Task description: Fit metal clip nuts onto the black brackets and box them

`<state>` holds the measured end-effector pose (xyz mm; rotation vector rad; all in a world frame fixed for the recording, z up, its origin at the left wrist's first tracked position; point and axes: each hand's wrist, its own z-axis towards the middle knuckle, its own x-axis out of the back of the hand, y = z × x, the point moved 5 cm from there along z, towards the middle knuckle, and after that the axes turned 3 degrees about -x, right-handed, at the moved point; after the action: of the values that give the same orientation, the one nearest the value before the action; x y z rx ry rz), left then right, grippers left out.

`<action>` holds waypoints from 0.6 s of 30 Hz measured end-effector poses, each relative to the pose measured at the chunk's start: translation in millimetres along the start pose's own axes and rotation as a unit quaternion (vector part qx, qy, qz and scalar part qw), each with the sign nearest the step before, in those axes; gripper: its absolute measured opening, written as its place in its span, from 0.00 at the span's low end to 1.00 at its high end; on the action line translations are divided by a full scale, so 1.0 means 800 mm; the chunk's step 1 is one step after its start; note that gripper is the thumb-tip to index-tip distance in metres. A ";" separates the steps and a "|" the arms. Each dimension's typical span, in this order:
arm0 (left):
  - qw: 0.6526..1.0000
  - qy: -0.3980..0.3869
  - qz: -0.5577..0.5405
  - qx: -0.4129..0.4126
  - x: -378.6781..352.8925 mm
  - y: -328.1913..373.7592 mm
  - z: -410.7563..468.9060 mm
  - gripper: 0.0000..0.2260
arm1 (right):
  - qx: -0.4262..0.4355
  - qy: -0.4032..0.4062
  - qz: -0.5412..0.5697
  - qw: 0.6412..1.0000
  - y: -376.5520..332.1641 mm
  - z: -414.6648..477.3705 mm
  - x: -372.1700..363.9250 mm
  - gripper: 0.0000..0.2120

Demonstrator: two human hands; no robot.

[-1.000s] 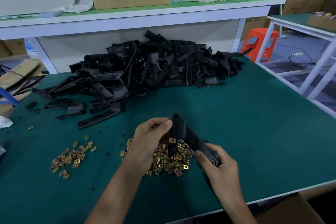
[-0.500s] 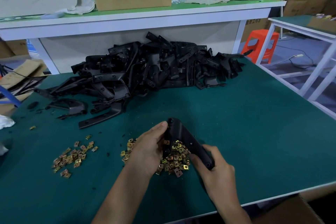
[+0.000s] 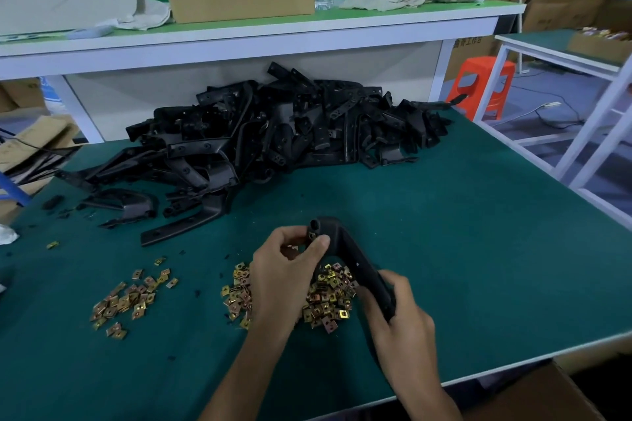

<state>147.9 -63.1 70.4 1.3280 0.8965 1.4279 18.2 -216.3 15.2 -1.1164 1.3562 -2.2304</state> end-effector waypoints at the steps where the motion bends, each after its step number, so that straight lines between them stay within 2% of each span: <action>1: 1.000 -0.003 0.006 -0.003 0.001 0.001 0.001 0.11 | 0.010 -0.003 -0.010 1.000 -0.003 -0.002 0.000 0.15; 6: 1.000 0.003 0.014 -0.020 -0.003 0.001 0.000 0.08 | 0.048 -0.018 -0.032 0.998 -0.013 -0.009 -0.002 0.18; 12: 1.000 -0.002 0.025 -0.007 -0.010 0.009 -0.005 0.11 | 0.044 -0.046 -0.045 0.997 -0.013 -0.010 -0.008 0.16; 16: 0.999 -0.030 -0.015 -0.024 -0.004 0.026 -0.007 0.10 | -0.009 -0.072 0.019 0.997 -0.003 -0.015 -0.009 0.14; 18: 0.996 -0.059 0.003 -0.068 0.001 0.039 -0.011 0.09 | -0.041 -0.069 0.061 0.995 -0.002 -0.030 0.001 0.12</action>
<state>134.1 -70.2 99.3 1.2998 0.7058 1.3748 -0.1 -201.0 11.1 -1.1593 1.4296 -1.9897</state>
